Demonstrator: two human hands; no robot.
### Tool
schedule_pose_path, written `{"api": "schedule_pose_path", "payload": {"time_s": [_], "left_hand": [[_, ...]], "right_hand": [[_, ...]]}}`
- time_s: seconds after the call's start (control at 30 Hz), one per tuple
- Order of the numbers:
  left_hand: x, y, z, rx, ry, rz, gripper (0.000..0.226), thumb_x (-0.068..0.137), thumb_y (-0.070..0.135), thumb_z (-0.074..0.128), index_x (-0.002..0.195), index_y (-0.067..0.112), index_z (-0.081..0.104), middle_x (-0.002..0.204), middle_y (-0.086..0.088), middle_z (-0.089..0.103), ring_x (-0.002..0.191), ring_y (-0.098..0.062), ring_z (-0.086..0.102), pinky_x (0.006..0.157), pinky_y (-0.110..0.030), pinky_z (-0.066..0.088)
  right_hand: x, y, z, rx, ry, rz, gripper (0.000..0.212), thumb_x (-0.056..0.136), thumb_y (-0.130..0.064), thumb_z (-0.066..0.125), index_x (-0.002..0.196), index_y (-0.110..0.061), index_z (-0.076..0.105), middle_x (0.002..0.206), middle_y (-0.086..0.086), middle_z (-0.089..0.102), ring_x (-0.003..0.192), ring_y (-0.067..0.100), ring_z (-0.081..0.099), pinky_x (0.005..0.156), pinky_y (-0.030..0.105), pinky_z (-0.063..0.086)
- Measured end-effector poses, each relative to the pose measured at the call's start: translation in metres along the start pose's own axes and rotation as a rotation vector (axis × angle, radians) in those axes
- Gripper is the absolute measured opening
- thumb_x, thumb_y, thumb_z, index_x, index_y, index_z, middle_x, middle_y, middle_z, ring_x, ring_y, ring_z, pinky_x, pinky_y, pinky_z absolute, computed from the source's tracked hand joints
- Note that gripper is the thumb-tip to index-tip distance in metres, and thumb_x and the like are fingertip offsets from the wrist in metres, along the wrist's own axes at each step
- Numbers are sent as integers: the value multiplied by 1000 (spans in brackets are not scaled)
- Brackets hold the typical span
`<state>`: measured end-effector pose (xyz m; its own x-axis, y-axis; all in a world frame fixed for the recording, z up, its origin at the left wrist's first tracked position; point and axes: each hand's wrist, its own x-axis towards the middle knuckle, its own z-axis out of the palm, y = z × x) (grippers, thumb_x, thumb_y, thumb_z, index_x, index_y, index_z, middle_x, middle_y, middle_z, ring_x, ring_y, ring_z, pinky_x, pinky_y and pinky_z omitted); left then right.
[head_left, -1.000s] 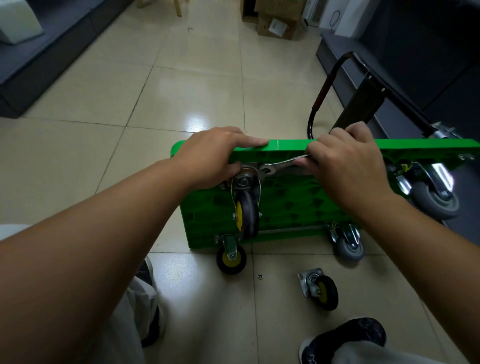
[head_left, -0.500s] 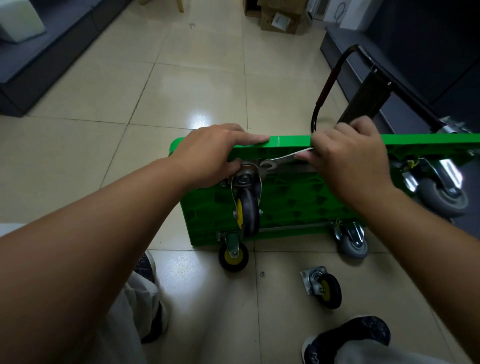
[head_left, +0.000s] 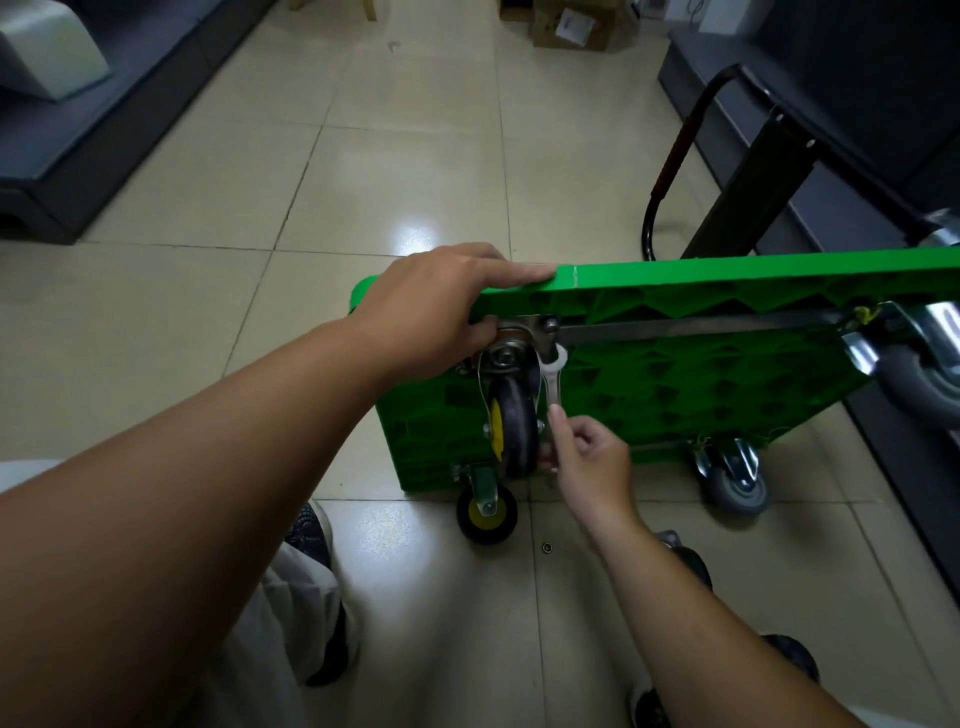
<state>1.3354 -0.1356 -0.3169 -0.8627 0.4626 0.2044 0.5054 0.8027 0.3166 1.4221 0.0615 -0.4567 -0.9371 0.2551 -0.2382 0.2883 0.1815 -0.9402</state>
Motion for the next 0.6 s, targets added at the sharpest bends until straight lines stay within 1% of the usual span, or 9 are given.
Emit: {"api": "schedule_pose_path", "payload": {"time_s": [0.07, 0.17, 0.23, 0.27, 0.33, 0.4, 0.43, 0.5, 0.6], "left_hand": [[0, 1, 0, -1, -4, 1, 68, 92, 22, 65, 146, 56, 42, 129, 15, 59, 105, -14, 56, 68, -29, 31], [1, 1, -1, -8, -8, -1, 68, 93, 22, 66, 146, 55, 41, 130, 13, 59, 105, -15, 56, 69, -30, 32], [1, 0, -1, -14, -12, -4, 68, 92, 22, 67, 146, 55, 42, 129, 12, 60, 105, -17, 56, 71, -31, 35], [1, 0, 0, -18, -17, -5, 68, 92, 22, 67, 146, 55, 41, 129, 12, 60, 105, -18, 57, 72, -31, 35], [0, 0, 0, -23, -19, -2, 69, 92, 21, 67, 146, 55, 41, 129, 11, 60, 106, -18, 57, 72, -32, 36], [-1, 0, 1, -22, -17, 7, 69, 92, 21, 66, 147, 54, 41, 129, 12, 60, 106, -18, 58, 72, -31, 36], [0, 0, 1, -22, -15, 11, 69, 92, 21, 67, 147, 54, 41, 129, 12, 60, 106, -18, 58, 72, -31, 36], [0, -1, 3, -20, -12, 13, 69, 92, 21, 67, 147, 54, 41, 129, 12, 60, 107, -18, 58, 72, -31, 37], [1, -3, 4, -20, -8, 12, 70, 91, 21, 67, 146, 55, 42, 130, 12, 60, 108, -18, 58, 73, -31, 37]], "right_hand": [[2, 7, -26, -113, 45, -71, 32, 96, -37, 64, 77, -12, 61, 63, -1, 61, 60, 13, 60, 55, 23, 45], [9, -3, -75, -479, 53, -266, 32, 91, -42, 67, 75, -15, 57, 65, 0, 56, 64, 21, 53, 57, 31, 41], [12, -31, -100, -722, 13, -450, 32, 88, -45, 67, 77, -18, 55, 67, -3, 54, 70, 23, 50, 60, 32, 40], [13, -49, -107, -840, 7, -555, 31, 88, -45, 67, 77, -19, 54, 68, -4, 52, 72, 22, 48, 62, 32, 38], [15, -89, -110, -1040, 50, -796, 30, 88, -45, 66, 79, -20, 54, 68, -4, 50, 70, 20, 45, 69, 31, 33], [19, -125, -107, -1207, 110, -1004, 31, 90, -44, 67, 79, -16, 56, 66, 1, 55, 63, 21, 49, 73, 32, 34], [23, -140, -105, -1292, 131, -1069, 32, 91, -43, 67, 79, -15, 57, 67, 5, 59, 62, 24, 52, 74, 35, 36], [28, -161, -100, -1458, 145, -1113, 33, 93, -44, 64, 84, -13, 60, 74, 9, 65, 67, 27, 58, 78, 40, 38], [31, -176, -90, -1616, 143, -1184, 35, 95, -47, 60, 87, -13, 59, 77, 9, 67, 69, 28, 59, 80, 41, 36]]}}
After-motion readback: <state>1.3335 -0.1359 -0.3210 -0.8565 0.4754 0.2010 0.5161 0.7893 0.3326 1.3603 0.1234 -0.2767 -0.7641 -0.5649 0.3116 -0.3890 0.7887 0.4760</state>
